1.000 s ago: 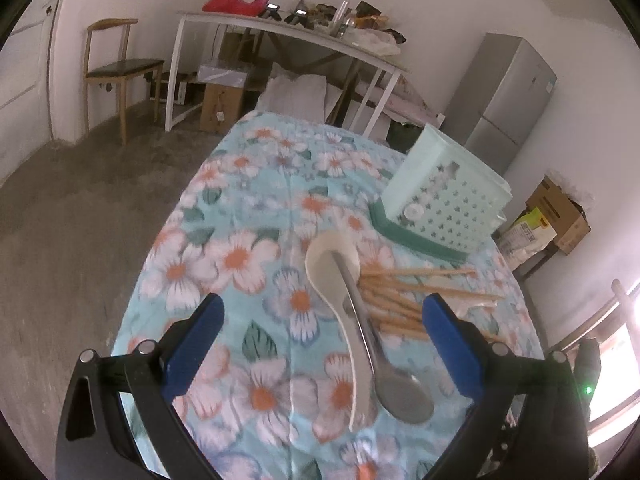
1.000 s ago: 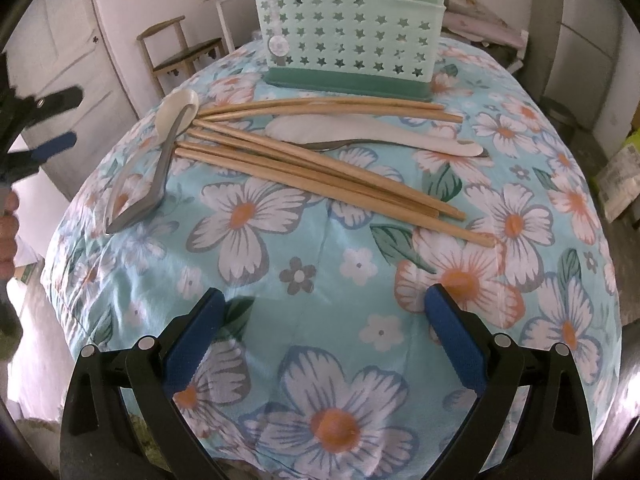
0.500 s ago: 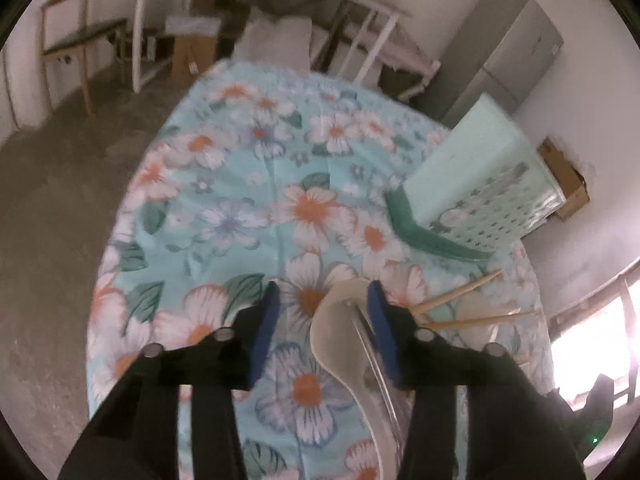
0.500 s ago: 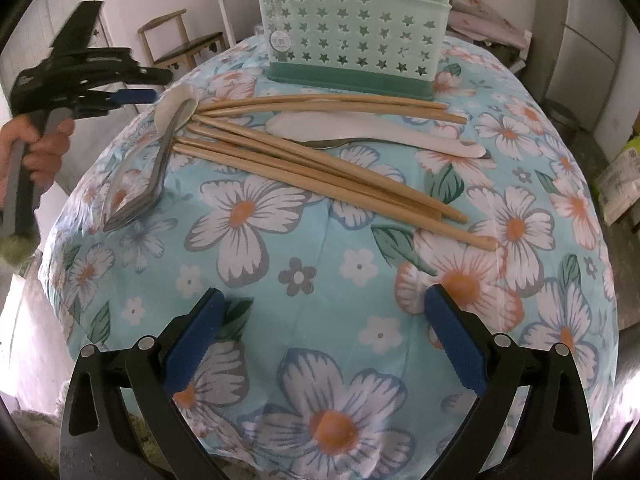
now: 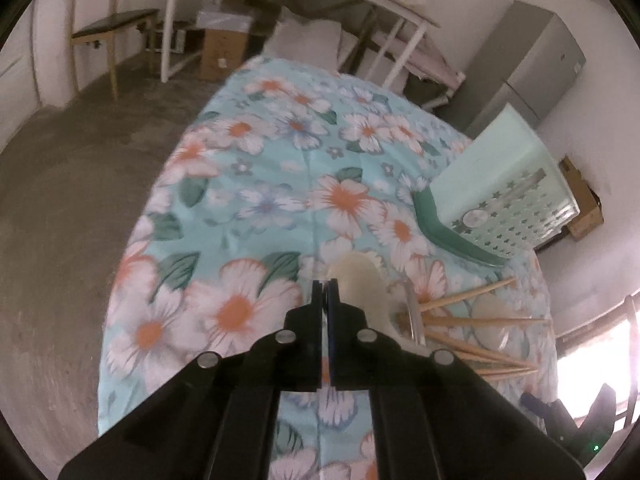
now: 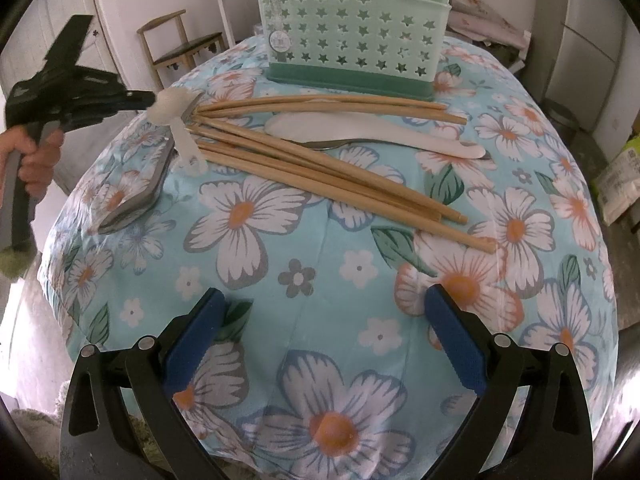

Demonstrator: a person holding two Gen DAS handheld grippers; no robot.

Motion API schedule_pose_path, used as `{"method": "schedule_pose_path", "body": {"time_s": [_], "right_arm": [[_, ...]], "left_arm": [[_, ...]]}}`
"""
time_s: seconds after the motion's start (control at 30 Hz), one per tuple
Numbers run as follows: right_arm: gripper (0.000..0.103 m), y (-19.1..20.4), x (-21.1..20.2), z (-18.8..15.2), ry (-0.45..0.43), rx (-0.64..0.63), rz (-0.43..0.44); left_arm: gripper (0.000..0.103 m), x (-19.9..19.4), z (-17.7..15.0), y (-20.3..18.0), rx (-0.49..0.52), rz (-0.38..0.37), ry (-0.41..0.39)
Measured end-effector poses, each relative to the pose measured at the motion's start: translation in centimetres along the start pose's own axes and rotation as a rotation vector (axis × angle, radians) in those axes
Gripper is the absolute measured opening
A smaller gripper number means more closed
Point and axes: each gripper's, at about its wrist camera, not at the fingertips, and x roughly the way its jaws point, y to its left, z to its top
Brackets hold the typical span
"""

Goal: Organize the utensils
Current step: 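Close the left gripper on the white ladle handle, then lift the white ladle off the table with the left gripper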

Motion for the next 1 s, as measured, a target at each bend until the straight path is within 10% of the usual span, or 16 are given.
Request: {"method": "schedule_pose_path", "body": {"time_s": [0.73, 1.0], "right_arm": [[0.095, 0.0, 0.0, 0.0, -0.006, -0.001, -0.003], [0.095, 0.0, 0.0, -0.1, -0.007, -0.002, -0.003]], "left_arm": [[0.003, -4.3, -7.3, 4.8, -0.304, -0.152, 0.0], [0.031, -3.7, -8.1, 5.5, -0.384, -0.21, 0.037]]}}
